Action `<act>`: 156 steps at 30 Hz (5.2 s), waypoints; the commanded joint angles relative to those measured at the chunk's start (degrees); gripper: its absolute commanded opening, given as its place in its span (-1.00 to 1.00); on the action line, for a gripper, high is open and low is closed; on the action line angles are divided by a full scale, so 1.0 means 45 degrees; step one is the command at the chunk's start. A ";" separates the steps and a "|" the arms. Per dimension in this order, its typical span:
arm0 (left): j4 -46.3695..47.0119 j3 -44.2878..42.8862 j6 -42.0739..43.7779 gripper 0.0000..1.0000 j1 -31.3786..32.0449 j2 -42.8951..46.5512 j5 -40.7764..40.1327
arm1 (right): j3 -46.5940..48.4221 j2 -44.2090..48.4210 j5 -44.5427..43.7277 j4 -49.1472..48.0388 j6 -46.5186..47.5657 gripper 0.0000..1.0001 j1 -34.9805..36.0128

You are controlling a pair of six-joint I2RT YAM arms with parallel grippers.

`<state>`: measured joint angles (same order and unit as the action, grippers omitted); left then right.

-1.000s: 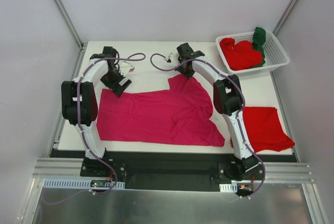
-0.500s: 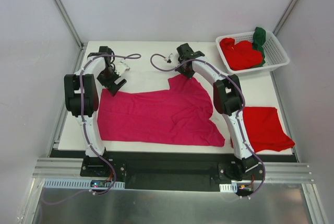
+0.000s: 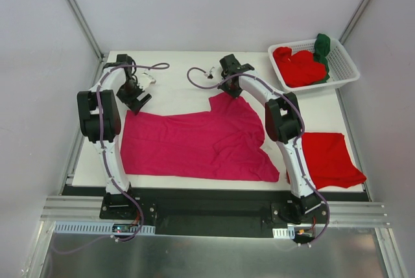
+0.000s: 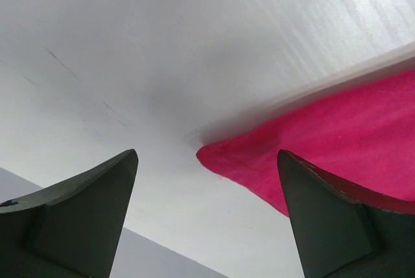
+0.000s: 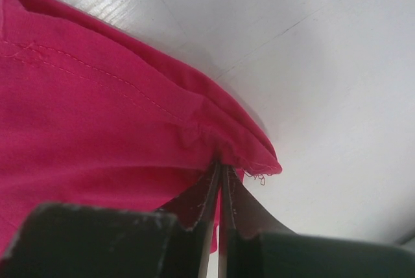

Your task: Fold and stack the t-shirts

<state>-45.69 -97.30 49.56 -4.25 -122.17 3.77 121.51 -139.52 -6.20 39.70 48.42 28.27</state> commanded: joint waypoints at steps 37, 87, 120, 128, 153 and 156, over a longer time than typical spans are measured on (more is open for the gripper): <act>-0.1077 -0.0371 0.0100 -1.00 -0.0442 -0.0195 0.0783 | -0.0401 0.1240 0.0029 0.0044 -0.0312 -0.98 0.0241; -0.1194 0.3320 -0.0056 -1.00 -0.0207 0.3692 0.0979 | -0.4523 0.7430 0.1884 0.3364 -0.1014 -0.98 0.0768; -0.1174 0.4434 0.0432 -1.00 -0.0227 0.4590 0.0061 | -0.5675 0.9208 0.5771 0.7484 0.0098 -0.98 0.1901; -0.1194 0.4531 0.0432 -1.00 -0.0208 0.4766 -0.0057 | -0.5772 0.9384 0.6142 0.8208 0.0430 -0.98 0.2018; -0.1447 0.5918 0.0647 -1.00 0.0066 0.5468 -0.0017 | -0.6651 0.9462 0.6045 0.8462 0.0782 -0.98 0.2663; -0.1506 0.5996 0.0686 -1.00 0.0085 0.5527 -0.0153 | -0.6652 0.9462 0.5967 0.8540 0.0879 -0.98 0.2682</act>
<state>-50.02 -71.11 50.98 -4.43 -100.07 3.97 91.57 -100.01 20.21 74.89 50.65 39.88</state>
